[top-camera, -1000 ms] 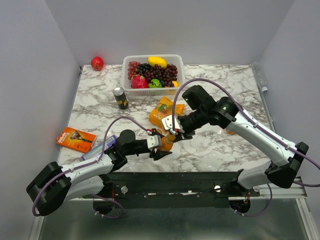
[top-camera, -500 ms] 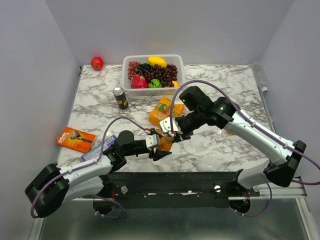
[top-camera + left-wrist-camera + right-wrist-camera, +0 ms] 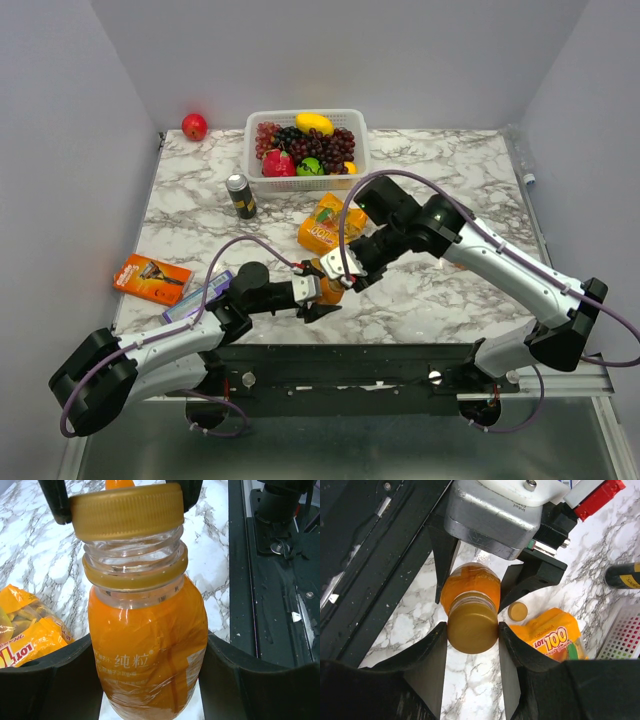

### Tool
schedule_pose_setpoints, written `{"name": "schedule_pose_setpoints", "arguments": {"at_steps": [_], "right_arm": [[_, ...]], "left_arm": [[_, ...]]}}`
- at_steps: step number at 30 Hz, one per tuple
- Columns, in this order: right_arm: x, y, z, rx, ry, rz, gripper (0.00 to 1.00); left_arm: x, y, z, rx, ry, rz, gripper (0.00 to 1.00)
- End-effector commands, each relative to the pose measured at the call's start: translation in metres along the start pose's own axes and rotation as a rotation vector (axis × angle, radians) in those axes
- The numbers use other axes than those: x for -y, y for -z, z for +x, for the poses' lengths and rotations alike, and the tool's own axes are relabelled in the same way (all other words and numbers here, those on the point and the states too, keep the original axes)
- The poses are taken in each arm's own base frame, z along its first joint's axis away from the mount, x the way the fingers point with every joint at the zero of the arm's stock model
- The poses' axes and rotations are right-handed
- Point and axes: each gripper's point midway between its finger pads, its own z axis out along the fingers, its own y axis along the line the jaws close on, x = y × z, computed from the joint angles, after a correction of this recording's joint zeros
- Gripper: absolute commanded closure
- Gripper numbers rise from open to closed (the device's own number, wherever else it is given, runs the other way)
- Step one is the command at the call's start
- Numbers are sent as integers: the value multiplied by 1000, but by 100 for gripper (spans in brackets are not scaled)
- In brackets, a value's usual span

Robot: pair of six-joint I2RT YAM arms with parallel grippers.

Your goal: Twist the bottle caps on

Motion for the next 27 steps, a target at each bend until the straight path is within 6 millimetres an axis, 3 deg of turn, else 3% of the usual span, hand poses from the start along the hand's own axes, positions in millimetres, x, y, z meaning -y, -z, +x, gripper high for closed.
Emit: {"name": "schedule_pose_setpoints", "arguments": {"at_steps": [1,18,27], "right_arm": [[-15,-2,14,-74,19,-71,66],[-16,-6,10,-147,44,-117,70],[-18,-12,15,-176,-34,-144,71]], "left_arm": [[-10,-3,-37,102,-86,-22,100],[-12,-6,-30,63,-70,-22,100],[-23,-3,-39,113,-93,-94,100]]}}
